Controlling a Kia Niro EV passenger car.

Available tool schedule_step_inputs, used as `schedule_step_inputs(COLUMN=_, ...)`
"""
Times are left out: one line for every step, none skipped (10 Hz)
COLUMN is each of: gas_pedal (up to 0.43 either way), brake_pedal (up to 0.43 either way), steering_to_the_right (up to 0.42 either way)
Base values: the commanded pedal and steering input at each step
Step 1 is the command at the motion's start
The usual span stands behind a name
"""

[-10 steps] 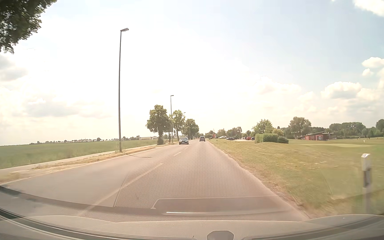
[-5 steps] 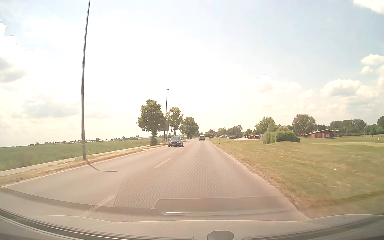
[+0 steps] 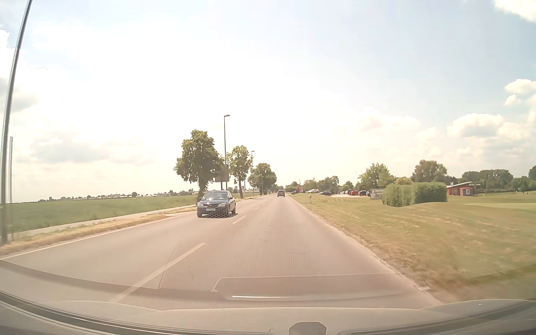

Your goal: Follow the waypoints while adhering to traffic rules and regulations

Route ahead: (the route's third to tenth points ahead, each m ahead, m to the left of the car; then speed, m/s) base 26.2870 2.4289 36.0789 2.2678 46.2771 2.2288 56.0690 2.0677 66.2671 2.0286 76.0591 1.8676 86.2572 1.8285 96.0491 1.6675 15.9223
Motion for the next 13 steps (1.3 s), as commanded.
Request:
schedule_step_inputs(gas_pedal=0.138, brake_pedal=0.0, steering_to_the_right=-0.003)
schedule_step_inputs(gas_pedal=0.138, brake_pedal=0.0, steering_to_the_right=-0.003)
schedule_step_inputs(gas_pedal=0.138, brake_pedal=0.0, steering_to_the_right=-0.004)
schedule_step_inputs(gas_pedal=0.138, brake_pedal=0.0, steering_to_the_right=-0.004)
schedule_step_inputs(gas_pedal=0.138, brake_pedal=0.0, steering_to_the_right=-0.004)
schedule_step_inputs(gas_pedal=0.138, brake_pedal=0.0, steering_to_the_right=-0.004)
schedule_step_inputs(gas_pedal=0.138, brake_pedal=0.0, steering_to_the_right=-0.004)
schedule_step_inputs(gas_pedal=0.138, brake_pedal=0.0, steering_to_the_right=-0.004)
schedule_step_inputs(gas_pedal=0.15, brake_pedal=0.0, steering_to_the_right=-0.004)
schedule_step_inputs(gas_pedal=0.15, brake_pedal=0.0, steering_to_the_right=-0.004)
schedule_step_inputs(gas_pedal=0.169, brake_pedal=0.0, steering_to_the_right=-0.004)
schedule_step_inputs(gas_pedal=0.177, brake_pedal=0.0, steering_to_the_right=-0.004)
schedule_step_inputs(gas_pedal=0.177, brake_pedal=0.0, steering_to_the_right=-0.004)
